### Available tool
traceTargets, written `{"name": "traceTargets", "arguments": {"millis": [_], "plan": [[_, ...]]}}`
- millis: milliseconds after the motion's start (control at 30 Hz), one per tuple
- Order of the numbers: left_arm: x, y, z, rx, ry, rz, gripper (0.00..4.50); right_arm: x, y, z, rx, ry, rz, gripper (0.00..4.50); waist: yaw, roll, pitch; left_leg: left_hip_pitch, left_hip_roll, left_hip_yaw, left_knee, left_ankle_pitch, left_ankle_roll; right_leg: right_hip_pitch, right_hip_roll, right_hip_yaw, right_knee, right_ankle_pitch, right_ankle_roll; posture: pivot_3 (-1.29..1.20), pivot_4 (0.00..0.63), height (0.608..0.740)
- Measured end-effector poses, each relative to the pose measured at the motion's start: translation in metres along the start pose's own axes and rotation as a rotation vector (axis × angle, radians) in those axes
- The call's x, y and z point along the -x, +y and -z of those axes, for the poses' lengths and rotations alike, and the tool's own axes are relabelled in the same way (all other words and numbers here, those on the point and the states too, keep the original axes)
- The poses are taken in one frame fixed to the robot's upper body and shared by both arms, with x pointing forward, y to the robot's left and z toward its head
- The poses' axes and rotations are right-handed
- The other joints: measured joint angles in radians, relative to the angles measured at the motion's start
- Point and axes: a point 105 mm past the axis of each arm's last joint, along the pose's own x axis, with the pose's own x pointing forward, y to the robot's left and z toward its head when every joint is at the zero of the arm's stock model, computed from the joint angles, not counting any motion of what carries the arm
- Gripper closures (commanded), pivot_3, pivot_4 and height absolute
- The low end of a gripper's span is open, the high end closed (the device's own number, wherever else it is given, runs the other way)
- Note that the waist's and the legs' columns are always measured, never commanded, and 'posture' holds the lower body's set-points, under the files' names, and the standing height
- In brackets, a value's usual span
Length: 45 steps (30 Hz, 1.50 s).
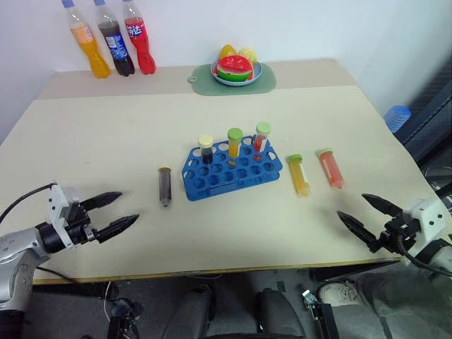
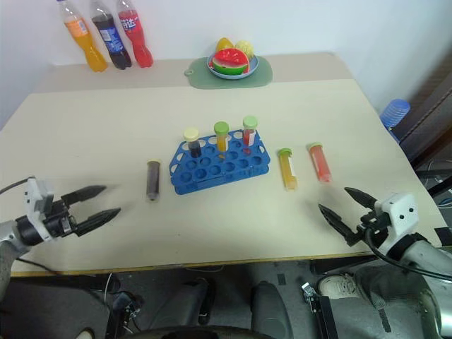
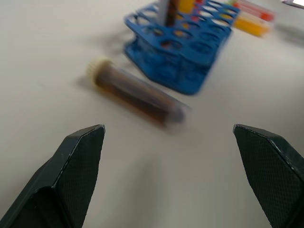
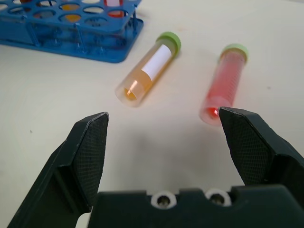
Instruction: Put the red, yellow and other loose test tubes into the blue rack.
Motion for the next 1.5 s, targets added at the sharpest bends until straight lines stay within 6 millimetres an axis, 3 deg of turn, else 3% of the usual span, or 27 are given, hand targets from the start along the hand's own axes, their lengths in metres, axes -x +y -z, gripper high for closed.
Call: {"name": "traceTargets", "arguments": {"millis": [500, 733, 933, 1233, 1500], "plan": [[-0.028, -0.011, -0.028, -0.026, -0.056, 0.124, 0.03, -0.018, -0.006, -0.016, 0.013, -0.04, -0.02, 0.41, 0.0, 0.0, 0.0, 0.0, 0.0, 0.0, 0.0, 0.0, 0.0, 0.0, 0.0, 0.0, 0.0, 0.001, 0.002, 0.0, 0.15, 0.74], [-0.047, -0.03, -0.038, -0.075, -0.055, 0.261, 0.03, -0.042, -0.026, -0.031, 0.01, -0.01, -0.017, 0.41, -0.001, 0.0, 0.0, 0.0, 0.0, 0.001, 0.0, 0.0, 0.0, -0.001, 0.0, 0.0, 0.0, 0.001, 0.002, 0.0, 0.15, 0.74], [-0.072, -0.048, -0.051, -0.168, -0.033, 0.399, 0.03, -0.083, -0.06, -0.052, -0.066, 0.191, 0.074, 0.41, -0.003, 0.002, 0.002, -0.002, 0.0, 0.001, -0.001, 0.0, 0.0, -0.003, 0.0, 0.0, 0.0, 0.001, 0.001, 0.0, 0.15, 0.74], [-0.094, -0.077, -0.069, -0.308, -0.053, 0.503, 0.03, -0.128, -0.076, -0.066, -0.282, 0.499, 0.109, 0.41, -0.019, 0.003, 0.003, -0.005, -0.001, 0.002, -0.001, 0.0, 0.0, -0.007, 0.0, 0.0, -0.001, 0.002, 0.003, 0.0, 0.15, 0.74], [-0.094, -0.094, -0.083, -0.269, -0.119, 0.466, 0.03, -0.145, -0.08, -0.039, -0.361, 0.699, 0.137, 0.41, -0.03, 0.003, 0.003, -0.007, -0.001, 0.003, -0.001, 0.0, 0.0, -0.01, 0.001, 0.0, 0.001, 0.002, 0.003, 0.0, 0.15, 0.74]]}}
